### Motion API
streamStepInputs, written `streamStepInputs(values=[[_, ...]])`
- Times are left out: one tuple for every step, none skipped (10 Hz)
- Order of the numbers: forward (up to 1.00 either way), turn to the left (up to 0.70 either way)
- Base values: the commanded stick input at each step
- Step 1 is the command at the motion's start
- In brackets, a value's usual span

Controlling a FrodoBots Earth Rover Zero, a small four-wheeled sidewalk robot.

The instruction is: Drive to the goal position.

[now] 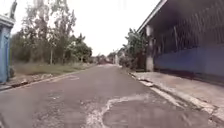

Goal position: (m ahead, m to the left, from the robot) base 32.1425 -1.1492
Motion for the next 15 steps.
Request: streamStepInputs(values=[[0.7,0.04],[0.7,0.04],[0.7,0.04],[0.7,0.04],[0.7,0.04],[0.7,0.04],[0.7,0.04],[0.7,0.04],[0.7,0.04],[0.7,0.04],[0.7,0.04],[0.7,0.04],[0.7,0.04],[0.7,0.04],[0.7,0.04]])
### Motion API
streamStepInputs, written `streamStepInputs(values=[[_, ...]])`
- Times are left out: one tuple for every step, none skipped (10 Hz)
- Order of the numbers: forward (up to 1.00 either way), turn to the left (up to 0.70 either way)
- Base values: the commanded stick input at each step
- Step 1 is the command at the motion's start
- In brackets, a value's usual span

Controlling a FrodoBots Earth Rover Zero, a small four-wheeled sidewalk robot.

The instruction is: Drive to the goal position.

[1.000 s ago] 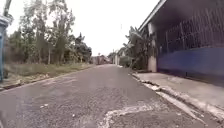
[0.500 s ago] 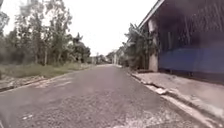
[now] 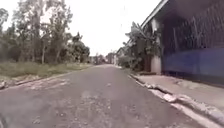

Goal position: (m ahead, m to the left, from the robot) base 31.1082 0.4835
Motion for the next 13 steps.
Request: streamStepInputs(values=[[0.7,0.04],[0.7,0.04],[0.7,0.04],[0.7,0.04],[0.7,0.04],[0.7,0.04],[0.7,0.04],[0.7,0.04],[0.7,0.04],[0.7,0.04],[0.7,0.04],[0.7,0.04],[0.7,0.04]])
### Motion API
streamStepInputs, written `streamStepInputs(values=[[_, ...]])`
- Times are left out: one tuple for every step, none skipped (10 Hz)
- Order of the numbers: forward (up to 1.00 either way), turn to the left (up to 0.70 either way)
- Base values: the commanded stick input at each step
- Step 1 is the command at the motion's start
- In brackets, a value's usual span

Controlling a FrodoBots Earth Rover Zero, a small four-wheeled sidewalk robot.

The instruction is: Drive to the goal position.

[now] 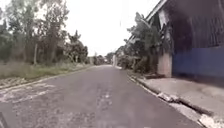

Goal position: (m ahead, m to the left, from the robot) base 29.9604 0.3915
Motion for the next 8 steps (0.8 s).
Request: streamStepInputs(values=[[0.7,0.04],[0.7,0.04],[0.7,0.04],[0.7,0.04],[0.7,0.04],[0.7,0.04],[0.7,0.04],[0.7,0.04]])
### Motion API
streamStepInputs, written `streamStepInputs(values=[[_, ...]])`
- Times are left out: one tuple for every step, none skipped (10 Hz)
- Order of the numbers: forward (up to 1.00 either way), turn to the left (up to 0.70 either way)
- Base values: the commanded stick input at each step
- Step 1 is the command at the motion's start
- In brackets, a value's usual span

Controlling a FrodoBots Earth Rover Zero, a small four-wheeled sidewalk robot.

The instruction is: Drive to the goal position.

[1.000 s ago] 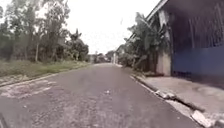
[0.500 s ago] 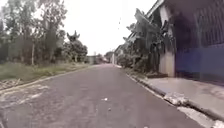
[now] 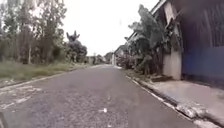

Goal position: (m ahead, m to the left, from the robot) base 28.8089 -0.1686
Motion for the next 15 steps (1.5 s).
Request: streamStepInputs(values=[[0.7,0.04],[0.7,0.04],[0.7,0.04],[0.7,0.04],[0.7,0.17],[0.7,0.39],[0.7,0.39],[0.7,0.23],[0.7,0.04],[0.7,0.04],[0.7,0.04],[0.7,0.04],[0.7,0.04],[0.7,0.04],[0.7,0.04]])
